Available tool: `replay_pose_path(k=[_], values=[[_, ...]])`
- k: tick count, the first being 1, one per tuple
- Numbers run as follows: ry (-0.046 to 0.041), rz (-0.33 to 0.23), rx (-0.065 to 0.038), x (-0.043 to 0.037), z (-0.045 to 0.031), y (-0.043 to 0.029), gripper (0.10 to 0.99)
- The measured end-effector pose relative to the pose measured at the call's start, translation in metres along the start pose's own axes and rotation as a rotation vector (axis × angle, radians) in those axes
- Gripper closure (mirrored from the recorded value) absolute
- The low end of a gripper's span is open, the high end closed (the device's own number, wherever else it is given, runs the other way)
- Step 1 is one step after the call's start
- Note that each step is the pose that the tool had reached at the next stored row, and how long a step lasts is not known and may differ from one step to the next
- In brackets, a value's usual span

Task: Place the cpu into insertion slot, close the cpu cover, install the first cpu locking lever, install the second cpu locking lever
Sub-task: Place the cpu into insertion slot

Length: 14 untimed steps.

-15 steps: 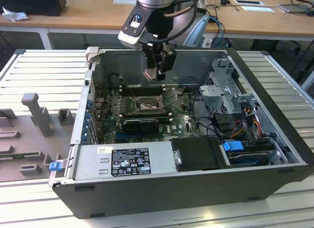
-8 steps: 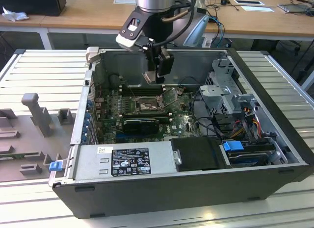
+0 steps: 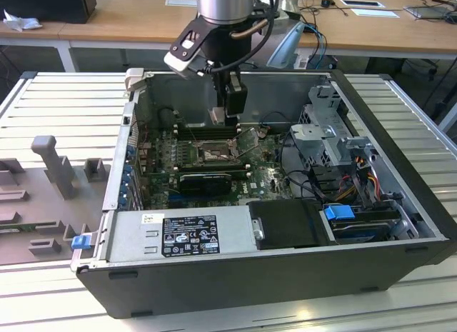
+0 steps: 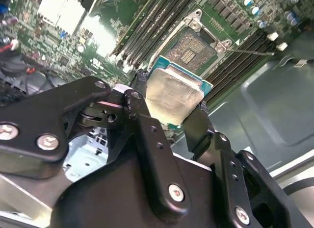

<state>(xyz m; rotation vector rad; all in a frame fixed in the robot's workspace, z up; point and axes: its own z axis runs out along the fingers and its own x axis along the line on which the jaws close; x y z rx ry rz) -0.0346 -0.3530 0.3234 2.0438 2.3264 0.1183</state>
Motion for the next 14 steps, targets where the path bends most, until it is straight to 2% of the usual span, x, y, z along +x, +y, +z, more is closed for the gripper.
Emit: replay_pose_path(k=[5,11,14], values=[[-0.0071,0.084,-0.002,-0.0001,0.0041,-0.0003,0.545],[-0.0113,0.132,-0.003,-0.0002,0.0083,-0.0007,0.545],[-0.0158,0.184,-0.004,-0.0002,0.0117,-0.001,0.545]])
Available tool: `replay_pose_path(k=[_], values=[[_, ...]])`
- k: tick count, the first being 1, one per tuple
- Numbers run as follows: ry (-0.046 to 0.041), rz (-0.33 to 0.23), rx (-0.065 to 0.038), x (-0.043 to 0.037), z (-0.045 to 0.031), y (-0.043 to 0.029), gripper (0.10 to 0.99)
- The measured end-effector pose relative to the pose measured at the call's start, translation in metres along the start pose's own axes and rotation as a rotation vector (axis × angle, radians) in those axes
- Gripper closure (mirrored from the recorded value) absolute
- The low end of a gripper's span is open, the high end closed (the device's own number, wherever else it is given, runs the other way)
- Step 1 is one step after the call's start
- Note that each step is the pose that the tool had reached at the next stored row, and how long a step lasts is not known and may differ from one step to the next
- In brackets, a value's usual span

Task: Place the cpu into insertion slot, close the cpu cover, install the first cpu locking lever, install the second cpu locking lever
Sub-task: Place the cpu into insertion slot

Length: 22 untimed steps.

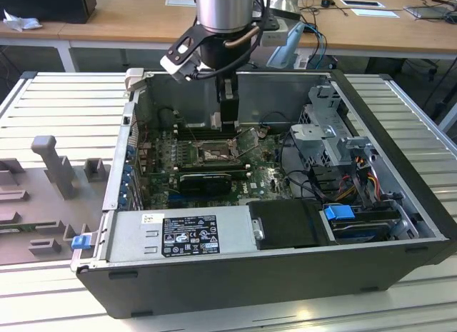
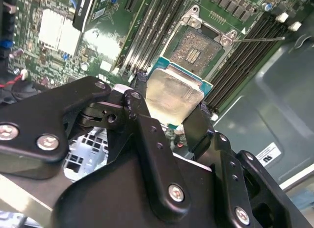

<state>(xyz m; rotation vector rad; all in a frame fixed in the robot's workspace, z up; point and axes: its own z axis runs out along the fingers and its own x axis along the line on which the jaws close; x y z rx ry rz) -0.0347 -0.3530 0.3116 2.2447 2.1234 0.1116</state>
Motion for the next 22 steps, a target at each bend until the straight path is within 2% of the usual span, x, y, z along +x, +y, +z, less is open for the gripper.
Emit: replay_pose_path(k=[5,7,9,11,22], values=[[-0.008,0.093,-0.002,-0.0001,0.0056,-0.0005,0.545],[-0.0093,0.108,-0.002,-0.0001,0.0076,-0.0011,0.545],[-0.0065,0.076,-0.001,-0.0002,0.0144,-0.0023,0.545],[-0.0027,0.029,0.0,-0.0002,0.0176,-0.0029,0.545],[-0.0021,0.026,0.0,-0.0002,0.022,-0.0036,0.545]])
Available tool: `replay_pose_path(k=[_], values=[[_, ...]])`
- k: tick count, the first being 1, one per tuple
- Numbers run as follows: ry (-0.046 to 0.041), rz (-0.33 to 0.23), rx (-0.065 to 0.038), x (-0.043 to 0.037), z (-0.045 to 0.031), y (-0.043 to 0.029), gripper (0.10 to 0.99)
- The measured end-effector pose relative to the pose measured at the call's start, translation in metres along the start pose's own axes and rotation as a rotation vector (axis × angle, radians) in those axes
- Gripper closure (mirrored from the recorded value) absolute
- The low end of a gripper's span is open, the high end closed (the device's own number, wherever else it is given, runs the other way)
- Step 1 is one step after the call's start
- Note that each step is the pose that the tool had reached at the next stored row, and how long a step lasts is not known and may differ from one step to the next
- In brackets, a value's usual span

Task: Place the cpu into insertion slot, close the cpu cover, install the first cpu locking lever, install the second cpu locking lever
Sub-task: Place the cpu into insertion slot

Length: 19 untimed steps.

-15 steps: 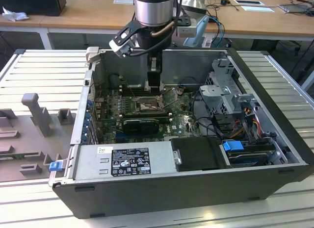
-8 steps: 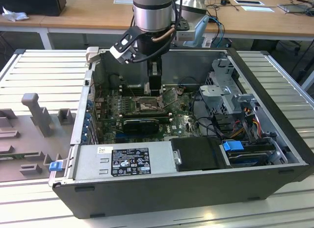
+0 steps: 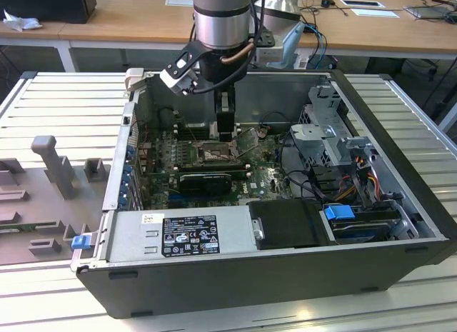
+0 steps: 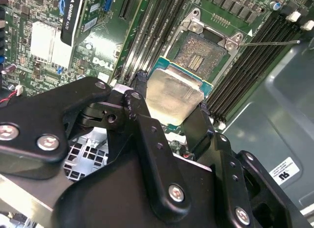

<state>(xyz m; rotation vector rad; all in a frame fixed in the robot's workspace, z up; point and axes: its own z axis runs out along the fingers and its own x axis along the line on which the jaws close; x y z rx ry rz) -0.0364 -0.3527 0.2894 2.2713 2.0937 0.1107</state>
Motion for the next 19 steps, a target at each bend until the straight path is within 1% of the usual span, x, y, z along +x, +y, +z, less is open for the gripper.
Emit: replay_pose_path(k=[8,11,14,15,19], values=[[0.0001,0.0,0.0,-0.0001,0.0031,-0.001,0.545],[0.0,0.0,0.0,0.0003,0.0057,-0.0034,0.545],[0.0004,-0.004,0.0,0.0008,0.01,-0.0057,0.545],[0.0008,-0.009,0.0,0.0008,0.0106,-0.0062,0.545],[0.0049,-0.06,0.001,0.0008,0.0129,-0.0068,0.545]])
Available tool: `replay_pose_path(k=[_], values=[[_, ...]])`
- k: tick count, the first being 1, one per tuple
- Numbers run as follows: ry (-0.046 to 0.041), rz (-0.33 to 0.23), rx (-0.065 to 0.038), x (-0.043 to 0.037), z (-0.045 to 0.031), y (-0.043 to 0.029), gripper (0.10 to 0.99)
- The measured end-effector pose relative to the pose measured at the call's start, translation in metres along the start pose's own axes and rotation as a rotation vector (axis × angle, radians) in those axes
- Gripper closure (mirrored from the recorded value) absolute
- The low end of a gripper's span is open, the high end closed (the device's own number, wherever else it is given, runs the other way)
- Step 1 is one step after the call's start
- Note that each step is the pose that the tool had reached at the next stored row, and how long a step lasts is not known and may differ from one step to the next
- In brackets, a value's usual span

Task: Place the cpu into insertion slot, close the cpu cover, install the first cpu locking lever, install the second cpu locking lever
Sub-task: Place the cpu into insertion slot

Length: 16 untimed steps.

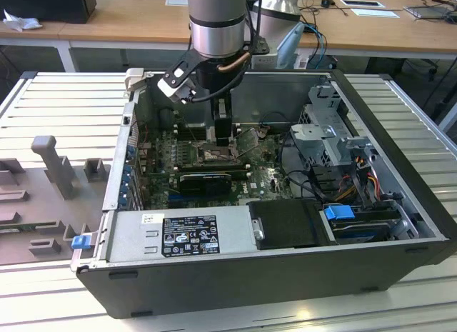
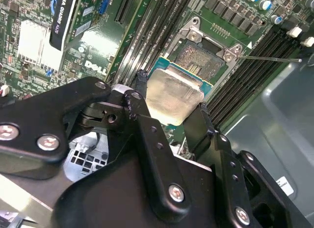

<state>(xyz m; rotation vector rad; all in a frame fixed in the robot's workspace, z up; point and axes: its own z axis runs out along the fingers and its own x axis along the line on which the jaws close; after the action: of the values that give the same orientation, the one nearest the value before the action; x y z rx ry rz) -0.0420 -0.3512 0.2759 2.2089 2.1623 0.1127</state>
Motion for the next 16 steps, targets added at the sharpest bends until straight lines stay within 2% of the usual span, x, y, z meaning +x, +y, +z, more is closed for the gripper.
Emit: replay_pose_path(k=[16], values=[[0.0003,-0.002,0.0,0.0009,0.0069,-0.0006,0.545]])
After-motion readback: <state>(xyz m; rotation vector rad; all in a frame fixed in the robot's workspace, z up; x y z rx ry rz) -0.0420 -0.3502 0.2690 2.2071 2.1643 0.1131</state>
